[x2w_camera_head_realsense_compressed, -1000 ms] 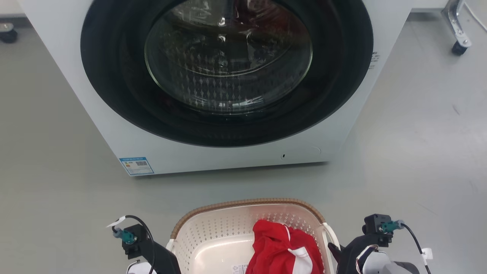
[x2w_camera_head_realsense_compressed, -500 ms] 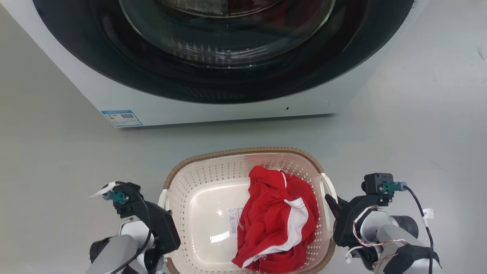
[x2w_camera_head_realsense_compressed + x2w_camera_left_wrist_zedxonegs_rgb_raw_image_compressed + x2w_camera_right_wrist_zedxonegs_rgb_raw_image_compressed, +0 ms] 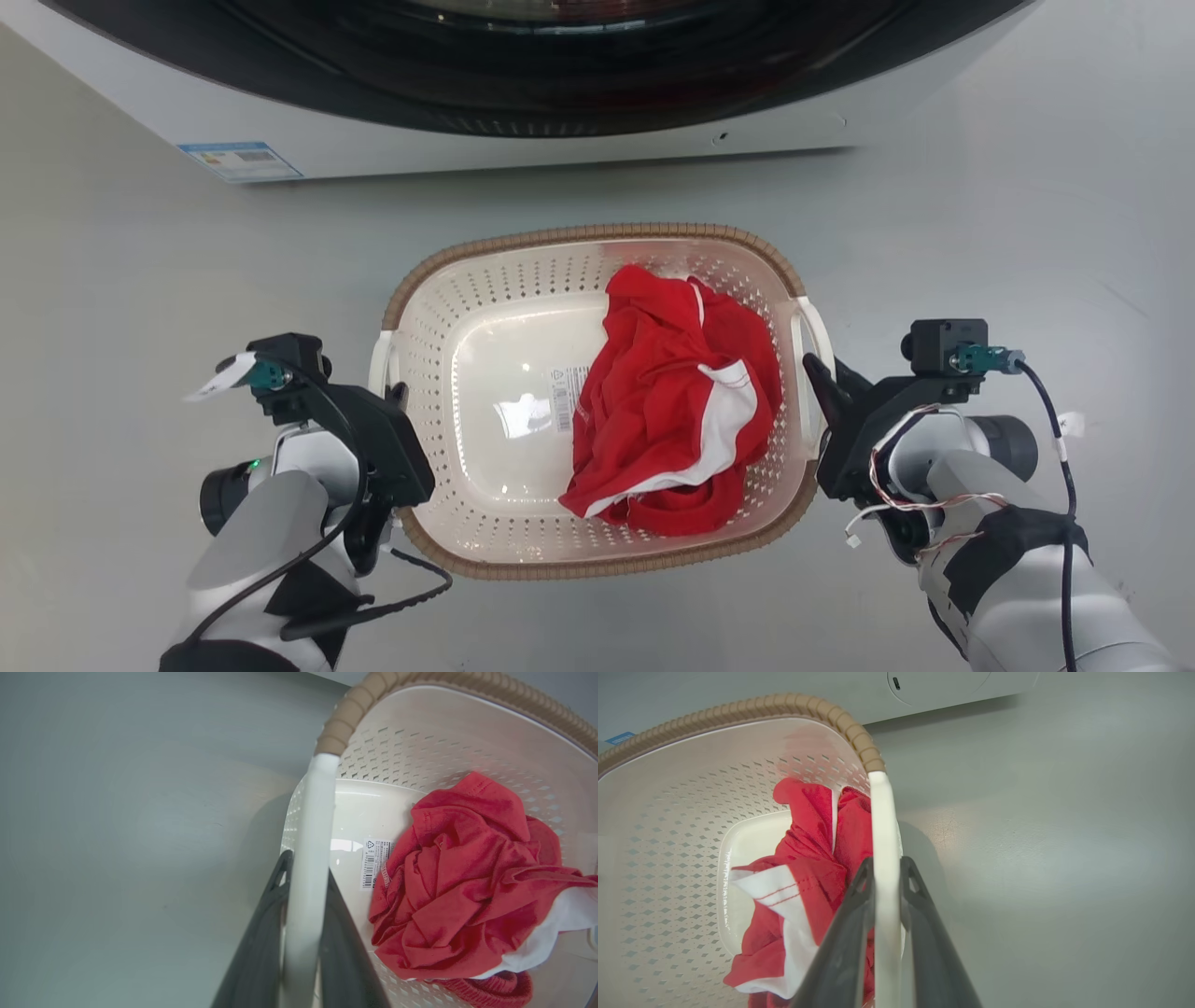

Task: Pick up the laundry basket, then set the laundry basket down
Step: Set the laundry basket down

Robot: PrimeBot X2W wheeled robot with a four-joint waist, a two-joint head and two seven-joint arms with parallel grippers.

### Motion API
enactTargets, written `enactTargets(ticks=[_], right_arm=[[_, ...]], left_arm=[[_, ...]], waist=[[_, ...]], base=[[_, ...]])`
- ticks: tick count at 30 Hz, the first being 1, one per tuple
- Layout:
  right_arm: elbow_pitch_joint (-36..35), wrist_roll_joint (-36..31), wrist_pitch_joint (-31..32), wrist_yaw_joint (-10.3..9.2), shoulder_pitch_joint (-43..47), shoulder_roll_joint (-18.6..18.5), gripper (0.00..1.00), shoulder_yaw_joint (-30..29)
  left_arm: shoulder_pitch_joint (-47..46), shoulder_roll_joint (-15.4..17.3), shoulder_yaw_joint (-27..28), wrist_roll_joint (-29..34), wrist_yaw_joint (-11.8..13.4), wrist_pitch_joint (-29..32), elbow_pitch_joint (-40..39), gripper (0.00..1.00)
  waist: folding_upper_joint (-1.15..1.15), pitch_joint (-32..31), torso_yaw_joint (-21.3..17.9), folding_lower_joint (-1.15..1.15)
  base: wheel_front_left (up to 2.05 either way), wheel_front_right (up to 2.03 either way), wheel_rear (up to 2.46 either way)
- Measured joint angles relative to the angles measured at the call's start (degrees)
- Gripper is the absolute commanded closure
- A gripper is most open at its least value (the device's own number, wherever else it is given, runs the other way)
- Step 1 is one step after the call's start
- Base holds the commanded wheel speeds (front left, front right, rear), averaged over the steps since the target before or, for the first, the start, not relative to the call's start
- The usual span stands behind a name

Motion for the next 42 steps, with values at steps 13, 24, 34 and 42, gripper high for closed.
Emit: enactTargets(ticks=[13,24,34,42], right_arm=[[0.0,-0.5,-4.6,-0.65,-4.5,-0.5,1.00,-0.1],[0.3,-2.6,-7.5,-0.92,-7.8,-0.9,1.00,0.7],[0.9,-3.6,-9.4,-1.10,-8.3,-1.1,1.00,1.4],[1.4,-3.8,-10.2,-1.10,-9.1,-1.1,1.00,1.6]], left_arm=[[-5.1,0.1,0.0,0.8,0.1,-3.8,-0.1,1.00],[-8.1,0.3,-0.2,1.4,0.1,-6.7,0.2,1.00],[-8.9,0.2,-1.0,1.5,0.0,-7.3,1.7,1.00],[-9.5,0.2,-1.1,1.5,-0.5,-7.8,2.4,1.00]], waist=[[0.00,8.8,0.0,-0.01],[0.00,13.2,0.2,-0.01],[-0.01,14.6,0.3,-0.02],[-0.02,15.3,0.3,-0.03]], base=[[0.00,0.00,0.00],[0.00,0.00,0.00],[0.00,0.00,0.00],[0.00,0.00,0.00]])
